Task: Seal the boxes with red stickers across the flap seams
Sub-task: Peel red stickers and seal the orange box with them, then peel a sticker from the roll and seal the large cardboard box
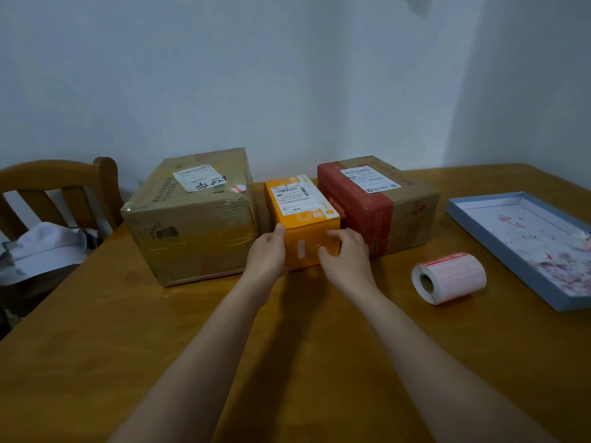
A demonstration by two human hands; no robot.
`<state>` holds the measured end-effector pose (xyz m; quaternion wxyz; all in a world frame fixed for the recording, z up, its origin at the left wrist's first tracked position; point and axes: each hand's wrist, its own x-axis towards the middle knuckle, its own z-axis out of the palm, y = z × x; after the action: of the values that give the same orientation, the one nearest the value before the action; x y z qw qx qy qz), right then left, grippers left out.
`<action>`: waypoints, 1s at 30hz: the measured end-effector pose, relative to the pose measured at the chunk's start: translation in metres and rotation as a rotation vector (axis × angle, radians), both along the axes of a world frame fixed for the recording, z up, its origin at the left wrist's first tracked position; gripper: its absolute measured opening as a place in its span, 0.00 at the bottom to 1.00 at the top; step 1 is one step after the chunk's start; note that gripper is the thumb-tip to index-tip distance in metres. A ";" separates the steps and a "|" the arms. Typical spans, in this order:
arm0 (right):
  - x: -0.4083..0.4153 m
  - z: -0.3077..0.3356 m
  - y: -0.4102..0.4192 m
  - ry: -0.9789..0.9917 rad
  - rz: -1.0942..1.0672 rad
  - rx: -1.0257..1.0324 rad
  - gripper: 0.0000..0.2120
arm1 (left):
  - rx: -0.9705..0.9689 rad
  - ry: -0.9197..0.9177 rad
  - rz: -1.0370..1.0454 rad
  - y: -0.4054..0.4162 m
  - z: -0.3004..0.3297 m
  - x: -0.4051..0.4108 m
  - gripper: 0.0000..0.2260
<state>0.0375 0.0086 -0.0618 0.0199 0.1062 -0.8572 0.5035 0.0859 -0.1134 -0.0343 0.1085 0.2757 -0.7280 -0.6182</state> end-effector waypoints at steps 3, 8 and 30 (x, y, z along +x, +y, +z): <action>0.004 0.008 -0.004 0.061 -0.117 0.010 0.14 | -0.357 0.212 0.153 -0.004 0.009 0.008 0.14; 0.013 0.025 -0.015 0.111 -0.017 -0.052 0.15 | -0.883 0.311 0.508 -0.029 0.038 0.027 0.12; 0.043 0.066 -0.083 -0.377 0.564 -0.415 0.33 | -0.247 0.273 0.502 -0.120 0.058 0.068 0.30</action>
<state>0.0807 -0.0748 0.0038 -0.2558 0.2369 -0.6631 0.6623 0.1535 -0.2339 0.0237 0.3873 0.3460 -0.6854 -0.5104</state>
